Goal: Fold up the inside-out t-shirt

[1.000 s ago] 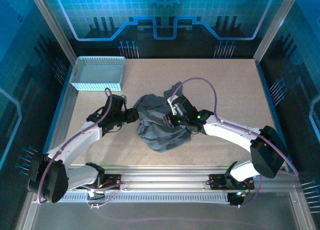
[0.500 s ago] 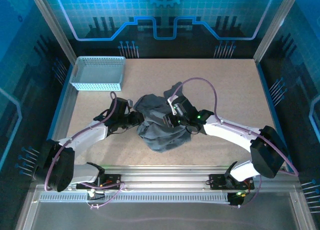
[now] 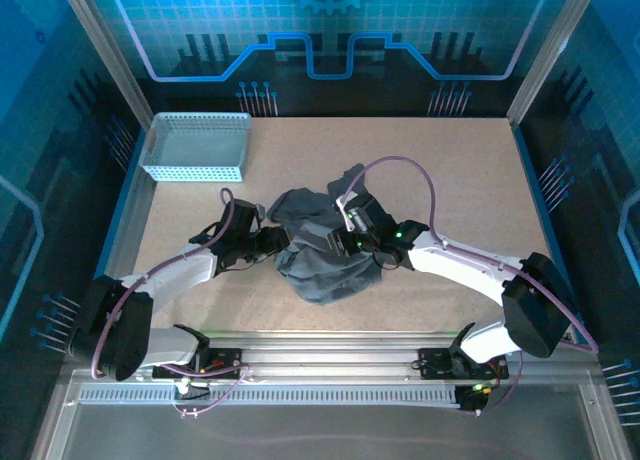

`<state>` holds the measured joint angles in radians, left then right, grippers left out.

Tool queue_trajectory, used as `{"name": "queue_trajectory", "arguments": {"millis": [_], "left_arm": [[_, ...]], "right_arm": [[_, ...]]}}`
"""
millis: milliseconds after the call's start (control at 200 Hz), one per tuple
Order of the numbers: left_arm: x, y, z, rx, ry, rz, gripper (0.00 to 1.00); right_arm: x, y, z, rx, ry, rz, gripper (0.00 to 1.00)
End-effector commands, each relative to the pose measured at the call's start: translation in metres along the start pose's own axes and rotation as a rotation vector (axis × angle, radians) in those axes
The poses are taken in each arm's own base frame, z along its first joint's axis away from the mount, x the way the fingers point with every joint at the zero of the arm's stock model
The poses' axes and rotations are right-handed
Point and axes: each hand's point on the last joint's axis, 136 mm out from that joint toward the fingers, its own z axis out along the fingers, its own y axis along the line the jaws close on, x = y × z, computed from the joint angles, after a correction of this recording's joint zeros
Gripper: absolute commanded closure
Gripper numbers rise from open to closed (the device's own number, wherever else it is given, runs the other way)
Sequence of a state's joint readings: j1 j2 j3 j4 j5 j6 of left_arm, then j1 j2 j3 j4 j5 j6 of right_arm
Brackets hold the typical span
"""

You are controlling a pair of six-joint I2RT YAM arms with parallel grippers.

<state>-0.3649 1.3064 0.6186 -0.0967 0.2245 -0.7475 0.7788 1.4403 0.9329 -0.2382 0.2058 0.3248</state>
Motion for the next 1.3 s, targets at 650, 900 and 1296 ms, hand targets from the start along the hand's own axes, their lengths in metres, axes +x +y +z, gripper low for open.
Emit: {"name": "queue_trajectory", "arguments": {"millis": [650,900,1296], "left_arm": [[-0.018,-0.068,-0.077,0.056,-0.179,0.305,1.0],[-0.005,-0.109,-0.127,0.105,-0.178,0.542,1.0],[0.008,-0.12,-0.136,0.145,-0.159,0.608,1.0]], "right_arm": [[-0.021,0.0,-0.019,-0.049,-0.066,0.005,0.43],[-0.067,0.029,-0.056,-0.266,-0.322,-0.173,0.41],[-0.063,0.1,-0.103,-0.681,-0.31,-0.686,0.42]]}}
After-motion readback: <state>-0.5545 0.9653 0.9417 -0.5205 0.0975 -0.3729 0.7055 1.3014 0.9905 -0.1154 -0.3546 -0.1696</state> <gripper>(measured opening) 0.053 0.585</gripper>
